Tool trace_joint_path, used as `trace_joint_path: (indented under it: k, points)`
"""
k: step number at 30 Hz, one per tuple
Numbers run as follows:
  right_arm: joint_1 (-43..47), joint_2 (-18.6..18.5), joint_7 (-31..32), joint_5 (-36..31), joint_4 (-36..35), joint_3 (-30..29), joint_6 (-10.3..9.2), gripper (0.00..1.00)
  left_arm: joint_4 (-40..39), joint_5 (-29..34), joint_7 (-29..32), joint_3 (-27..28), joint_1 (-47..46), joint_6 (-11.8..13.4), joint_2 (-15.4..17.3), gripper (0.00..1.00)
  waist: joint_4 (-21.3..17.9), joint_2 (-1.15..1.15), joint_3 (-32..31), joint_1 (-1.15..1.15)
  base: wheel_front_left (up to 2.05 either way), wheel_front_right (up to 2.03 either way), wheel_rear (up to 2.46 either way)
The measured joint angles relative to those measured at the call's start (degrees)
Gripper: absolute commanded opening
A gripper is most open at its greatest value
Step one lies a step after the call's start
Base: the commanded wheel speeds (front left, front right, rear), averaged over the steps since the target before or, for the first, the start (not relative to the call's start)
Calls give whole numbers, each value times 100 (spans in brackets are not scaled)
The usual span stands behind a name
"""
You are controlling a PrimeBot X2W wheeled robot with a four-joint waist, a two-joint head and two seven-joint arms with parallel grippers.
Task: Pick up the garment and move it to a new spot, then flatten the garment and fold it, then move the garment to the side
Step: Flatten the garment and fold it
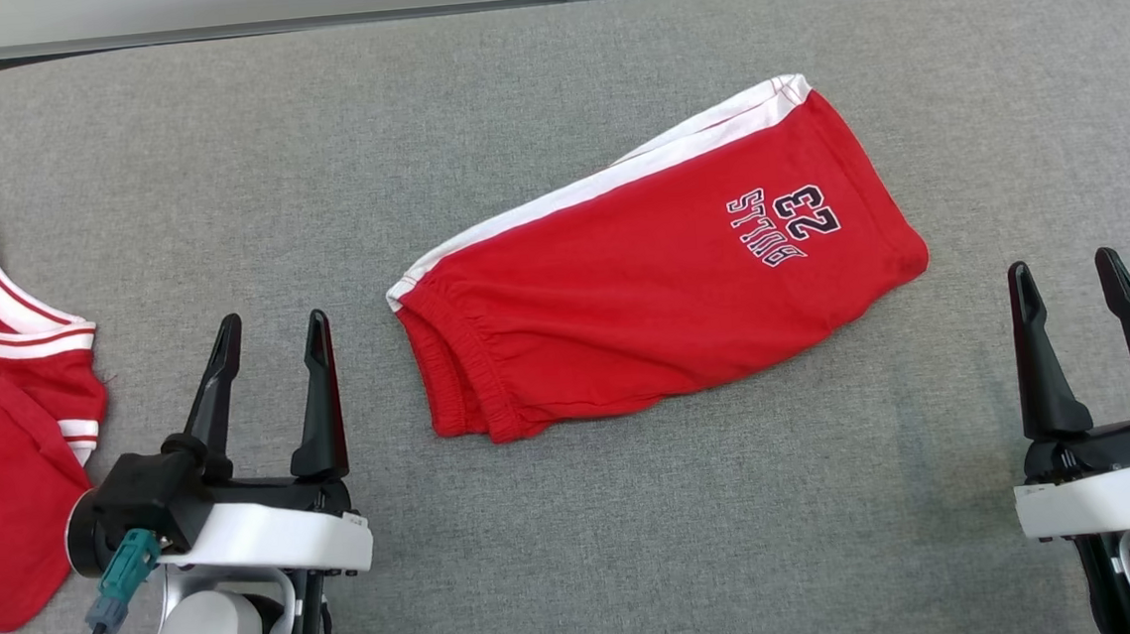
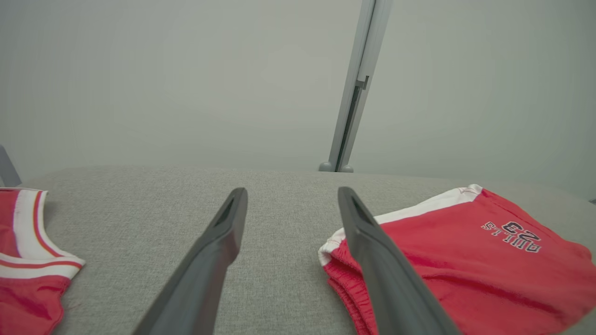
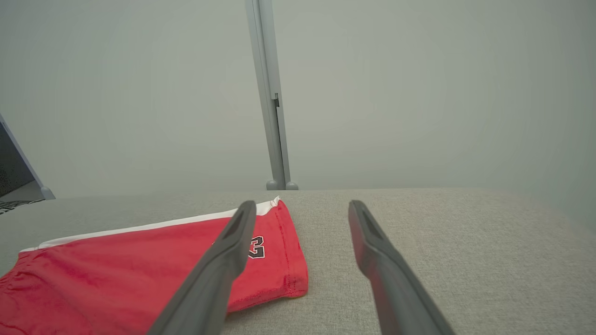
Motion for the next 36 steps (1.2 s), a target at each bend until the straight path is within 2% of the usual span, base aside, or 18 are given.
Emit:
trace_joint_path:
  k: [14, 22, 29, 36]
  points:
    - [183, 34, 231, -74, -308, -188, 0, 100, -23, 116, 0, 55, 61, -14, -96, 100, 44, 0, 10, 0, 0, 0, 0]
    - [79, -102, 410, -100, -392, -445, 0, 100, -73, 179, -1, -69, -249, -67, -204, 100, 238, 0, 356, 0, 0, 0, 0]
    - [-543, -524, 709, -130, -18, -456, -1, 100, -116, 178, -1, -180, -626, -116, -307, 100, 549, 0, 800, 0, 0, 0, 0]
    - [-1187, -912, 1436, -49, 896, -58, 1, 100, -52, 122, 0, -304, -882, -152, -367, 100, 938, 0, 1236, 0, 0, 0, 0]
